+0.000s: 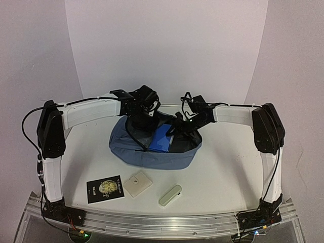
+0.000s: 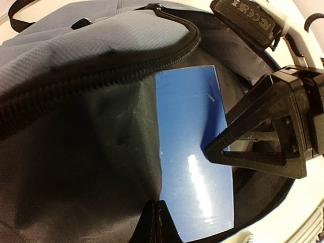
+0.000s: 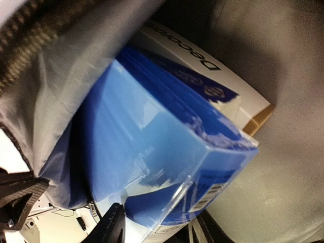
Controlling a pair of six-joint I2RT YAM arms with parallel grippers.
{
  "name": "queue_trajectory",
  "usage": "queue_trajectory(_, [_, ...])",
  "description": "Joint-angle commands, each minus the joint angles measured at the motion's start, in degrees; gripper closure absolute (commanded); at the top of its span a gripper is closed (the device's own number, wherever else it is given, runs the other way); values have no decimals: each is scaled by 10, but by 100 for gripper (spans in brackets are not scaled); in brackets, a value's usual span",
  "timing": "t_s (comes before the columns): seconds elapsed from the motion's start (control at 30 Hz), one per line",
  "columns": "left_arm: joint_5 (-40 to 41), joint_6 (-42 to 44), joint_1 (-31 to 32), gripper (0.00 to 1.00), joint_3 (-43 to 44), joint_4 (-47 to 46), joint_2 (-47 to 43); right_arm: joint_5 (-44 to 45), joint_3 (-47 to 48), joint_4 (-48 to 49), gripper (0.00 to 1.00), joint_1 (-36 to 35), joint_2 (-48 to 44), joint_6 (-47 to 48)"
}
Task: Pack the student bag
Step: Place the book in the student bag, then pick up the book from the center of the board.
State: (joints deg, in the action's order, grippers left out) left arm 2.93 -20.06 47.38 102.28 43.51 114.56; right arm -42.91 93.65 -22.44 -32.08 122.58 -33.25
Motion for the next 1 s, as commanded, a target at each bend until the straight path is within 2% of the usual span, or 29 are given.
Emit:
queue_trajectory(0.0, [-38, -5, -15, 69, -37, -20, -77, -4, 11, 18, 44, -1, -41, 26])
queue_trajectory(0.13, [-60, 4, -18, 24, -111, -32, -158, 1, -6, 15, 28, 9, -81, 47])
queue_trajectory(0.27, [-54, 13, -20, 2, -191, -3, -253, 2, -33, 10, 17, 31, -114, 61])
queue_trajectory(0.37, [-66, 23, -20, 0, -251, 37, -317, 5, -48, 0, 12, 38, -130, 84])
queue_trajectory(0.5, [-76, 16, -17, 0, -323, 111, -362, 10, -59, -11, 11, 40, -143, 101])
queue_trajectory(0.63, [-57, 0, 36, 0, -367, 157, -378, 12, -60, -18, 10, 42, -142, 105])
queue_trajectory(0.73, [-49, -8, 63, 0, -356, 180, -354, 13, -64, -18, 10, 43, -142, 105])
queue_trajectory(0.97, [-14, -17, 87, 0, -329, 256, -224, 16, -80, -18, 10, 45, -156, 110])
